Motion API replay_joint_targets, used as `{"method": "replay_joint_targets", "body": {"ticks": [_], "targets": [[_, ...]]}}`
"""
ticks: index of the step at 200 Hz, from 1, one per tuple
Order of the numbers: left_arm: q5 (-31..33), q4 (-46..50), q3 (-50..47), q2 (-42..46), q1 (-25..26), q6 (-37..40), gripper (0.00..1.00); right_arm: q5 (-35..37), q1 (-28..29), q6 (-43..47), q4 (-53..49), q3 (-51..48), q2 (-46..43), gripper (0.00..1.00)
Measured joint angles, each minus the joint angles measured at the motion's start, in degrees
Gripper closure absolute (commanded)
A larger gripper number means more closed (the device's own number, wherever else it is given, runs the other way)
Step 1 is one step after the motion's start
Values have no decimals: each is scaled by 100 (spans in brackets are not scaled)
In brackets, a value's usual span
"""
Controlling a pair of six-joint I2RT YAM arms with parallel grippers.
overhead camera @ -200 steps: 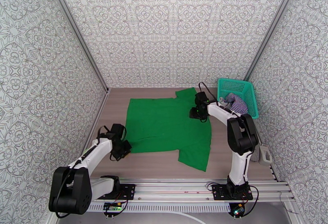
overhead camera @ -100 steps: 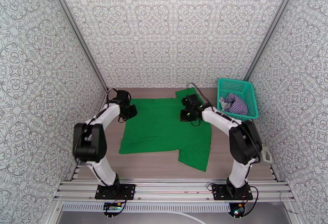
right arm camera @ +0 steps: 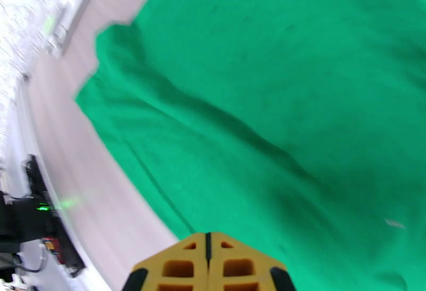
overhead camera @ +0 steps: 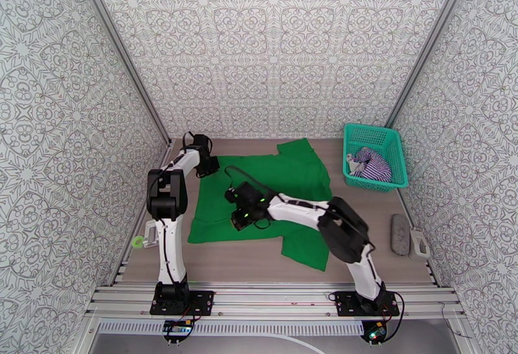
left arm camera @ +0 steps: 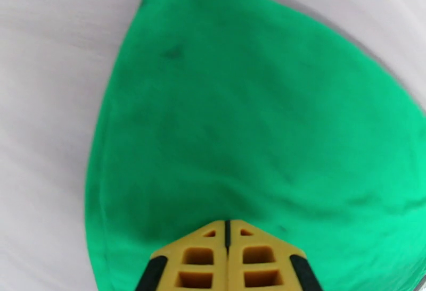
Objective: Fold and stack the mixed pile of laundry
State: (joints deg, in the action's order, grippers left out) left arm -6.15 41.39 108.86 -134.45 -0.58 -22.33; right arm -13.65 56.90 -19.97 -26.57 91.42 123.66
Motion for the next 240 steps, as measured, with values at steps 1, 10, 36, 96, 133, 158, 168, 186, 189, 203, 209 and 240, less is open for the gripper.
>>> {"method": "replay_joint_targets", "body": {"ticks": [1, 10, 36, 96, 133, 158, 168, 186, 189, 203, 209, 240], "targets": [[-2, 2, 9, -4, -2, 4, 100, 4, 9, 7, -15, 13, 13, 100], [-2, 26, 96, -52, -13, 11, 100, 116, 76, 68, -151, 122, 136, 100], [-22, 103, 280, -190, -35, 13, 100, 310, 166, 205, -450, 295, 352, 100], [-240, 170, 678, -444, -76, 9, 100, 551, 260, 291, -732, 461, 433, 100], [-352, 190, 730, -479, -109, 9, 100, 629, 400, 317, -671, 149, 232, 100], [-393, 195, 730, -481, -120, 9, 100, 645, 487, 352, -693, -42, 83, 100], [-420, 195, 730, -481, -125, 9, 100, 643, 501, 352, -715, -70, 48, 100], [-457, 195, 730, -481, -131, 13, 100, 654, 505, 352, -835, -74, -35, 100], [-459, 195, 730, -481, -131, 13, 100, 656, 505, 352, -859, -74, -48, 100], [-468, 195, 730, -481, -131, 33, 100, 658, 481, 350, -935, -72, -173, 100], [-472, 197, 730, -481, -131, 39, 100, 656, 463, 348, -966, -70, -238, 100], [-481, 260, 728, -437, -131, 166, 97, 699, 94, 289, -1093, -70, -785, 93]]}}
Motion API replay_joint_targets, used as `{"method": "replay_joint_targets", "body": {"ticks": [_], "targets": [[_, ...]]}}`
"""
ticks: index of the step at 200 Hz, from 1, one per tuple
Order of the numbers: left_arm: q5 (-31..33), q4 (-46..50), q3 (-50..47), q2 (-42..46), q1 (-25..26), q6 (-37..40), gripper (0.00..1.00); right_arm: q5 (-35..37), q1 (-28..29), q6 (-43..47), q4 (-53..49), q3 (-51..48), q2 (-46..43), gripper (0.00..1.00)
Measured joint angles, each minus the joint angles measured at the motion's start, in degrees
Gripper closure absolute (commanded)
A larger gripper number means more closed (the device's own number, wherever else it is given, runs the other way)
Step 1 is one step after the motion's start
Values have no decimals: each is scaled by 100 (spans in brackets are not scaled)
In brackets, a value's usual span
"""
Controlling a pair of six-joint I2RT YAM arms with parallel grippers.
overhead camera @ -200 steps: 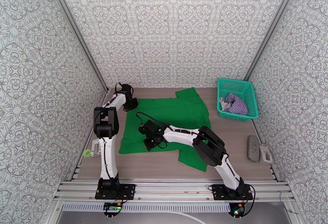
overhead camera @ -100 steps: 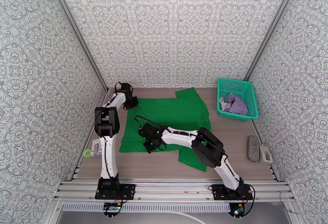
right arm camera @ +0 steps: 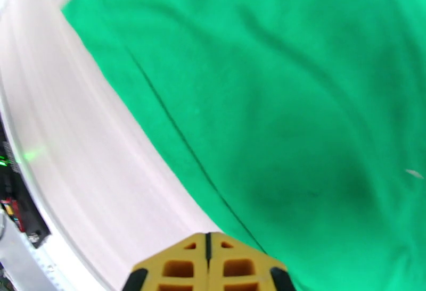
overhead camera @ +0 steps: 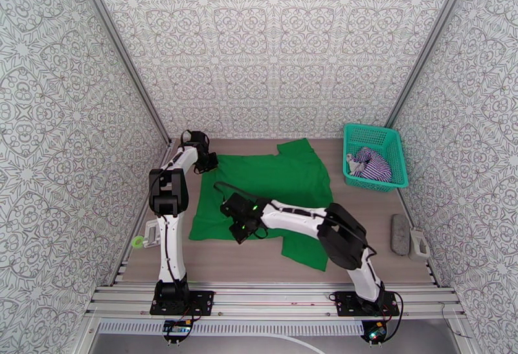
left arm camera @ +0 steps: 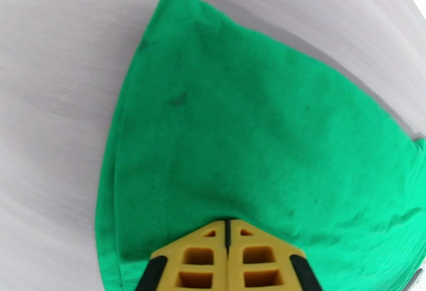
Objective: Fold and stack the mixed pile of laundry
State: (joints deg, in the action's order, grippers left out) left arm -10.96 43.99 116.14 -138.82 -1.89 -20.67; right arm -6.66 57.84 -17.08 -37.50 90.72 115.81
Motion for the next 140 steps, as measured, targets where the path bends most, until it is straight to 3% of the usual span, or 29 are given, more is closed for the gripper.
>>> {"method": "replay_joint_targets", "body": {"ticks": [37, 79, 140], "targets": [[-35, 199, -11, 350, 26, 151, 97, 446, -1338, -4, -83, -164, -638, 92], [50, 184, -389, 1043, 140, 192, 96, 1115, -2929, 0, -236, -192, -435, 94], [166, 79, -1307, 1375, 367, 118, 100, 1351, -3842, -55, -575, 404, 883, 94]]}}
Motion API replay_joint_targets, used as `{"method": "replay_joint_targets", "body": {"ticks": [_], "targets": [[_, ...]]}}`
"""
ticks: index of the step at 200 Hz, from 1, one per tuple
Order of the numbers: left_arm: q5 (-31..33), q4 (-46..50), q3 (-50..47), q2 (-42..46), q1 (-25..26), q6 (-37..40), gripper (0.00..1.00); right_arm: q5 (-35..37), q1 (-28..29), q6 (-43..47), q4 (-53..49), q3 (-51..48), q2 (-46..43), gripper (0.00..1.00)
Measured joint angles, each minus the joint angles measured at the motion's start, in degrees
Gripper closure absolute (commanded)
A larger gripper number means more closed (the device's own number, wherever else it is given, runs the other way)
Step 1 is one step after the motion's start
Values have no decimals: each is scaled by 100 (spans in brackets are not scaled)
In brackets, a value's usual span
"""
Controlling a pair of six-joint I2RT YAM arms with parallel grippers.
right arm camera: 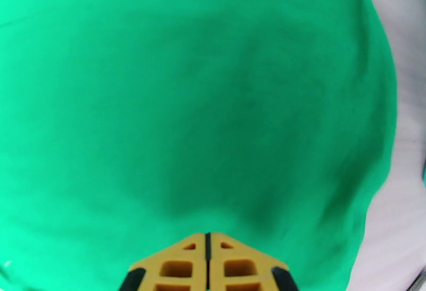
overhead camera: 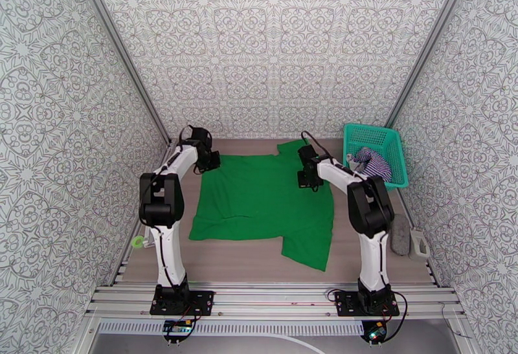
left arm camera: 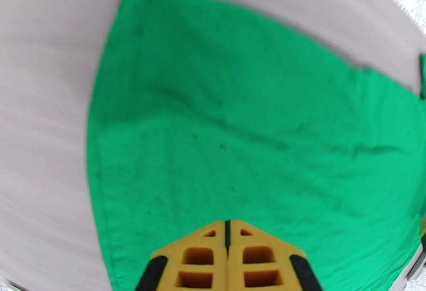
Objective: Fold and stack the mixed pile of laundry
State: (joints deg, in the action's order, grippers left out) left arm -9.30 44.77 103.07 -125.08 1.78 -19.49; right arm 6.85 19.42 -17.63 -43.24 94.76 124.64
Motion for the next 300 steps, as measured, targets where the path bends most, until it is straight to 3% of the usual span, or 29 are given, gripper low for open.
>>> {"method": "replay_joint_targets", "body": {"ticks": [53, 149, 188, 208, 230, 275, 300], "targets": [[-199, -254, 57, -678, -219, -374, 100, -4, -179, -203, -393, 1130, 715, 94], [-767, -295, 1991, -1908, -476, -802, 100, -208, -332, -216, -1416, 3711, 2153, 91], [-892, -219, 2350, -2096, -590, -741, 85, -323, -372, -149, -1600, 4113, 2334, 82], [-839, -177, 2199, -1937, -597, -625, 74, -426, -374, -151, -1434, 3403, 1886, 76], [-713, -173, 1139, -1014, -590, -439, 60, -568, -374, -249, -1126, 1880, 669, 71], [-330, -612, -2033, 2586, -658, -319, 55, -1029, -374, -579, -219, -1180, -2588, 64], [-284, -682, -3512, 4041, -881, -323, 50, -1329, -378, -809, -131, -2717, -3812, 58]]}}
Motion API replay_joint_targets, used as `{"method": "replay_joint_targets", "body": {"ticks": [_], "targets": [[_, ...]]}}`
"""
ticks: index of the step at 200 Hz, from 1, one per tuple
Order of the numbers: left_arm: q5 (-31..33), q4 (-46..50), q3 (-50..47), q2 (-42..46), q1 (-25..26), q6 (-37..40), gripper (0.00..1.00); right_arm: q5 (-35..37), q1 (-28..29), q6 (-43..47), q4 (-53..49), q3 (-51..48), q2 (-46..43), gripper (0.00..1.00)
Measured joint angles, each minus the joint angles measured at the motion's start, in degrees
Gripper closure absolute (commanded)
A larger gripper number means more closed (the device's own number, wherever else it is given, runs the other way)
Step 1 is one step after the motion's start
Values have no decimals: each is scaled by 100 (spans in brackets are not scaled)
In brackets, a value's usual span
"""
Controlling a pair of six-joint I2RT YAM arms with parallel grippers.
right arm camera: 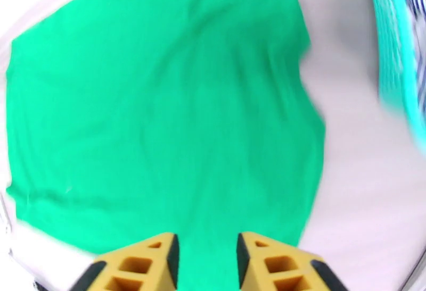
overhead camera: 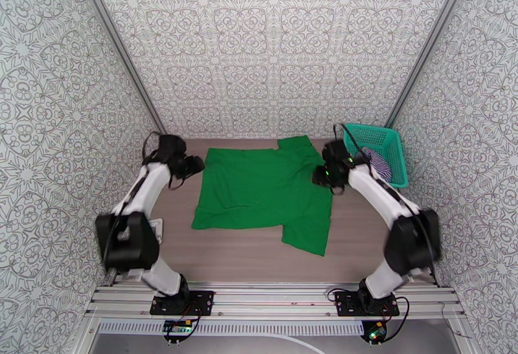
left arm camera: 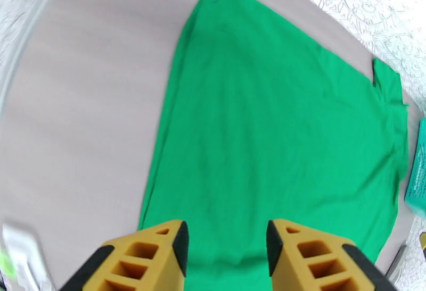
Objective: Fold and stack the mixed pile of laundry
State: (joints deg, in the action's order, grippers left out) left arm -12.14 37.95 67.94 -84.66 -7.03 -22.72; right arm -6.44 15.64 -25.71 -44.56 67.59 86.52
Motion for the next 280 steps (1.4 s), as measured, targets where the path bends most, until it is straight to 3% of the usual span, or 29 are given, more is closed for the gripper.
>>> {"method": "replay_joint_targets", "body": {"ticks": [45, 87, 151, 186, 232, 280], "targets": [[-142, 160, -2129, 1320, -192, -208, 47, -699, -35, -363, -92, -2267, -1298, 52], [-328, 236, -2935, 2024, -179, -474, 43, -1110, -39, -678, -70, -3134, -1961, 56], [-297, 96, -3161, 1705, -50, -890, 40, -1462, -37, -970, 428, -3646, -1585, 67], [-42, 37, -3283, 1558, 59, -1036, 40, -1532, -22, -1091, 623, -3663, -1384, 79], [109, -420, -3329, 859, 208, -1239, 45, -1550, -20, -1150, 793, -3663, -1377, 89], [160, -439, -3230, 721, 227, -1486, 46, -1541, -20, -1165, 756, -3663, -1539, 95]]}}
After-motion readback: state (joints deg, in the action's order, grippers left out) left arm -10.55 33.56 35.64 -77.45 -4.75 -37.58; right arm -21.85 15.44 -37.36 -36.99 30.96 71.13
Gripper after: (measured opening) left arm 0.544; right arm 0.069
